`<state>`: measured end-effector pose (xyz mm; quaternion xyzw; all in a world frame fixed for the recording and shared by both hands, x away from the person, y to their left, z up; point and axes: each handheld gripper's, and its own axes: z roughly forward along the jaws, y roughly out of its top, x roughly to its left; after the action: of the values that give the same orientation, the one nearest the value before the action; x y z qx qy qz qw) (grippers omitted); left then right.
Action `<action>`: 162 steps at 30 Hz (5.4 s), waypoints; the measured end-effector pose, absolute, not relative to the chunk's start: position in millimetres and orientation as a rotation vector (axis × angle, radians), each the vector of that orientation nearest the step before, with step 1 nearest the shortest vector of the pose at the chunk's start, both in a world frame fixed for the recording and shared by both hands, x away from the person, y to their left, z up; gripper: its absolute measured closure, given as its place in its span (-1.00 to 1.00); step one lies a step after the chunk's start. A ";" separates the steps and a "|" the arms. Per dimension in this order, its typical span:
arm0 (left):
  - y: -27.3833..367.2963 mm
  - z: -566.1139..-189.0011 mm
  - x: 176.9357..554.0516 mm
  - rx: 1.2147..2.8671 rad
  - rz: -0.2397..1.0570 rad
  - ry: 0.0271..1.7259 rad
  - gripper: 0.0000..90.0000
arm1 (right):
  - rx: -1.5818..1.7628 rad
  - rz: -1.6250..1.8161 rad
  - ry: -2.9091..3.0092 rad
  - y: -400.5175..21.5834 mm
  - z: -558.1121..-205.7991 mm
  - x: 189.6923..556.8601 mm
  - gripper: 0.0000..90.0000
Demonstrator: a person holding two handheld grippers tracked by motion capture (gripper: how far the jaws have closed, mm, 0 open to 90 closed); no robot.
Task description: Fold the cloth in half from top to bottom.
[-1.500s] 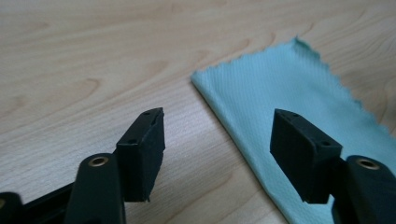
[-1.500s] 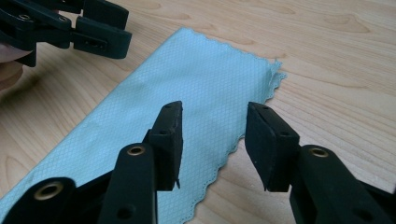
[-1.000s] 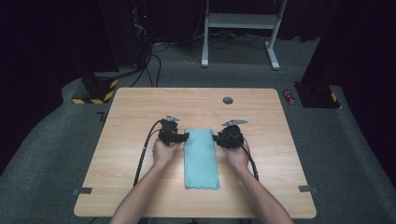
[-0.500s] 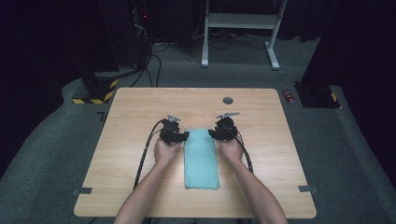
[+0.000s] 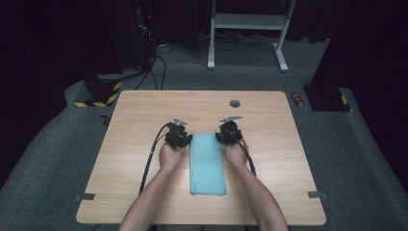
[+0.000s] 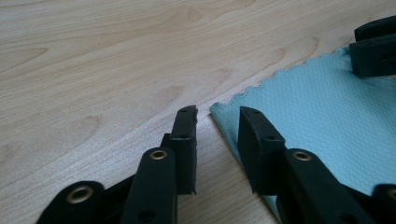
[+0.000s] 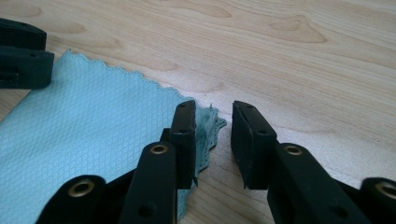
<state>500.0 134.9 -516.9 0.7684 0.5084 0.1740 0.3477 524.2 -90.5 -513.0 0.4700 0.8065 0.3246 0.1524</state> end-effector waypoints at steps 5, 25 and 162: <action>135.9 -517.3 500.0 1.997 0.459 1.310 0.67 | 1.296 0.925 2.348 -88.0 -512.9 523.2 0.84; 153.9 -521.3 507.3 1.921 0.306 1.317 1.00 | 1.269 0.994 2.397 -93.6 -512.5 524.0 0.99; 128.6 -449.9 479.9 1.940 0.278 0.989 0.99 | 1.129 1.221 2.324 -141.1 -464.8 476.3 1.00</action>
<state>479.9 128.6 -449.9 0.7867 0.4011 0.1125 0.4556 476.3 -141.1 -464.8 0.3912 0.8050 0.4229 0.1416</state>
